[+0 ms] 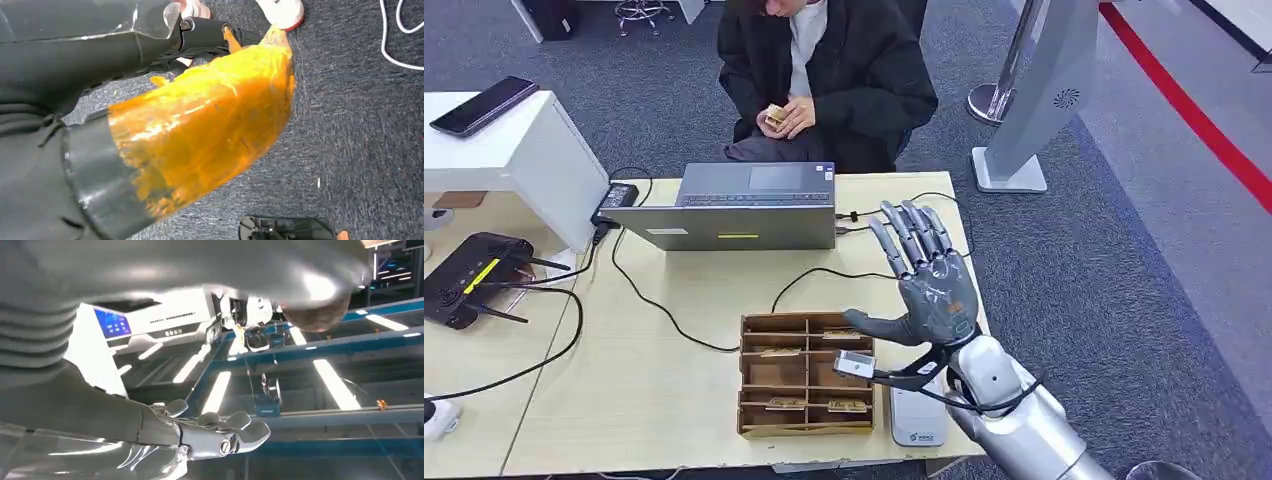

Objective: Pass the card to the sensor for recognition and then transmit it.

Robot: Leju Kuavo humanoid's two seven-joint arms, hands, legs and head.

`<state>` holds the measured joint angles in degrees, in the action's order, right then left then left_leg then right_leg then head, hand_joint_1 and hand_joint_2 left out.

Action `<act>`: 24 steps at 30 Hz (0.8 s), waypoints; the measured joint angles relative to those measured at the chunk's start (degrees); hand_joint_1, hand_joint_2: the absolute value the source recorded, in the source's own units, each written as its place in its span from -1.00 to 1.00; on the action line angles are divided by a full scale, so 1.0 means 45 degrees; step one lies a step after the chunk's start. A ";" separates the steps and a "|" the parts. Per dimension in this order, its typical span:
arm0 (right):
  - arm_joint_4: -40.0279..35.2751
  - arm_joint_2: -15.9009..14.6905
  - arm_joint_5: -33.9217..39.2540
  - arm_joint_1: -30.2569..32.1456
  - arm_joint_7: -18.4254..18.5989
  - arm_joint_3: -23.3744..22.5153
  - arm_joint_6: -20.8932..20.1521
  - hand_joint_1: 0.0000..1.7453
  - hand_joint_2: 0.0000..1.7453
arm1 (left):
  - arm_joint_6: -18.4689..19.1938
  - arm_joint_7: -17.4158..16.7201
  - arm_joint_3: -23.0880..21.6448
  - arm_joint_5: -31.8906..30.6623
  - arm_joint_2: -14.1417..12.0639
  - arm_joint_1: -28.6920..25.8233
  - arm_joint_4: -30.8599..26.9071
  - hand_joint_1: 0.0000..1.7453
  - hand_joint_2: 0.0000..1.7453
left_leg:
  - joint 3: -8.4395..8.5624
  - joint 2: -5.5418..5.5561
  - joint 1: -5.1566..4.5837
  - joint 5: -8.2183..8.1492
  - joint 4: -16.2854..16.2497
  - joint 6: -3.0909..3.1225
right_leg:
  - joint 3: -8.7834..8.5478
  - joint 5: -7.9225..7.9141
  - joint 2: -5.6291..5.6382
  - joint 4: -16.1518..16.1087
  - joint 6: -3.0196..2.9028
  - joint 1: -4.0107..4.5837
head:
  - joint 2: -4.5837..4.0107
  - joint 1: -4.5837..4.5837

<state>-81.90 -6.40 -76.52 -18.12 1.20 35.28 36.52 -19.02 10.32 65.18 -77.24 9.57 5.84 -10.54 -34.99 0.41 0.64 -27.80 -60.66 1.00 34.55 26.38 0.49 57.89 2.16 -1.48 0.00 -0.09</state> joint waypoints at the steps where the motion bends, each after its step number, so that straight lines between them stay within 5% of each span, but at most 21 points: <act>1: 0.0000 0.0000 0.0058 0.0002 -0.0010 0.0000 0.0005 -1.00 -1.00 | 0.0000 0.0000 0.0000 0.0005 0.0000 -0.0001 0.0000 -1.00 -1.00 | 0.0000 0.0000 0.0000 0.0000 0.0000 0.0000 | 0.0000 0.0000 0.0000 0.0000 0.0000 0.0000 | 0.0000 0.0005; 22: -0.1618 -0.0199 0.1573 0.0629 -0.1234 0.0685 0.0019 -1.00 -1.00 | -0.0078 0.0185 0.0000 0.0447 0.0000 -0.0130 0.0000 -1.00 -1.00 | 0.0000 -0.0001 0.0000 -0.0001 0.0000 0.0000 | 0.0001 0.0002 0.0001 0.0000 -0.0001 0.0000 | 0.0000 0.0005; 23: -0.1724 -0.0213 0.1641 0.0648 -0.1272 0.0757 0.0019 -1.00 1.00 | -0.0078 0.0194 0.0005 0.0461 0.0000 -0.0142 0.0000 -1.00 -1.00 | 0.0000 -0.0001 0.0000 0.0000 0.0000 0.0000 | 0.0001 0.0002 0.0001 0.0000 -0.0001 0.0000 | 0.0000 0.0005; 24: -0.1807 -0.0233 0.1710 0.0657 -0.1351 0.0816 0.0010 -1.00 1.00 | -0.0078 0.0199 0.0005 0.0486 -0.0005 -0.0151 0.0000 -1.00 -1.00 | 0.0000 -0.0001 0.0000 -0.0001 0.0000 -0.0001 | 0.0001 0.0002 0.0001 0.0000 -0.0001 0.0000 | 0.0000 0.0005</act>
<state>-90.03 -7.45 -68.83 -15.17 -4.88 38.95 36.57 -19.37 11.21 65.20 -75.06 9.55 5.16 -10.54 -34.99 0.41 0.64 -27.80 -60.66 0.99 34.55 26.39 0.50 57.89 2.15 -1.48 0.00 -0.07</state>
